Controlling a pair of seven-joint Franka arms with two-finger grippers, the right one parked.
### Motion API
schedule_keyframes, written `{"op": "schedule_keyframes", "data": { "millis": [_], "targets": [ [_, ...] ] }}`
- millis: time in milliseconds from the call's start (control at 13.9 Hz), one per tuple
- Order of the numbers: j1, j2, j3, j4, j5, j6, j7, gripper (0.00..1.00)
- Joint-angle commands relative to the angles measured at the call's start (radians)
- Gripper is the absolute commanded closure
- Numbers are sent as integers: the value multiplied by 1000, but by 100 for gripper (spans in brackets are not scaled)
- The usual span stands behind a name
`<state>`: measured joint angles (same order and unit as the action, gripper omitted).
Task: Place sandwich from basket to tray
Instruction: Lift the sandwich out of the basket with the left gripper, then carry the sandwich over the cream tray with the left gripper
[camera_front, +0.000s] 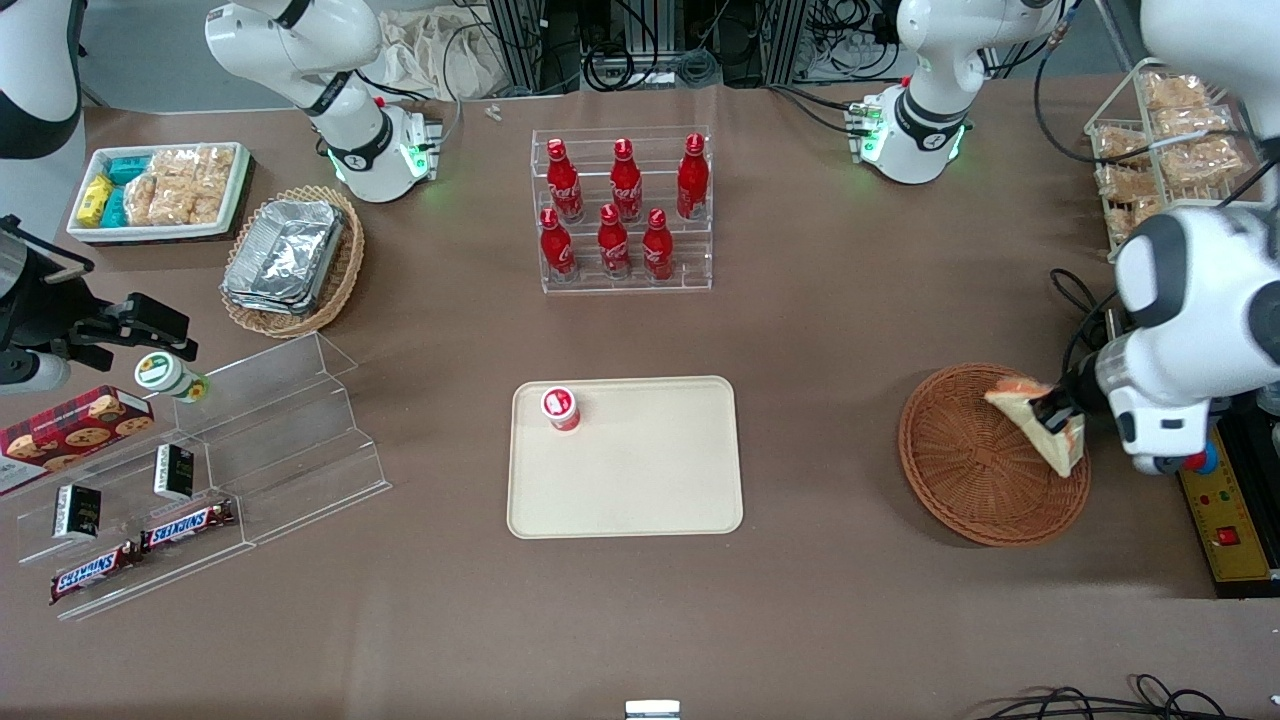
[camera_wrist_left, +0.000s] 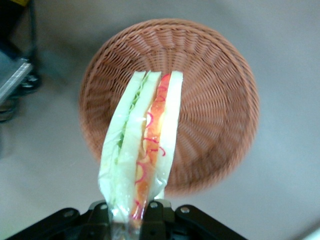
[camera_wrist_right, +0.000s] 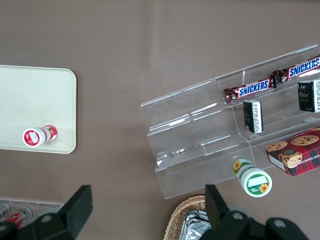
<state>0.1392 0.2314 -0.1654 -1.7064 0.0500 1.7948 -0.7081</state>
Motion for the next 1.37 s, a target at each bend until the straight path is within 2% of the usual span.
{"op": "schedule_keyframes", "data": {
  "millis": [0, 144, 361, 505, 794, 1010, 1299],
  "targets": [
    [-1, 19, -80, 253, 5, -269, 210, 100],
    [-7, 19, -167, 312, -13, -298, 268, 100],
    [-71, 42, -273, 312, 5, -290, 88, 100],
    [-159, 84, -275, 307, 4, -237, 20, 100],
    [-280, 227, -275, 295, 16, -11, -114, 100],
    [-364, 363, -275, 297, 140, 44, -149, 100],
    [-417, 476, -269, 306, 152, 194, -171, 100]
  ]
}}
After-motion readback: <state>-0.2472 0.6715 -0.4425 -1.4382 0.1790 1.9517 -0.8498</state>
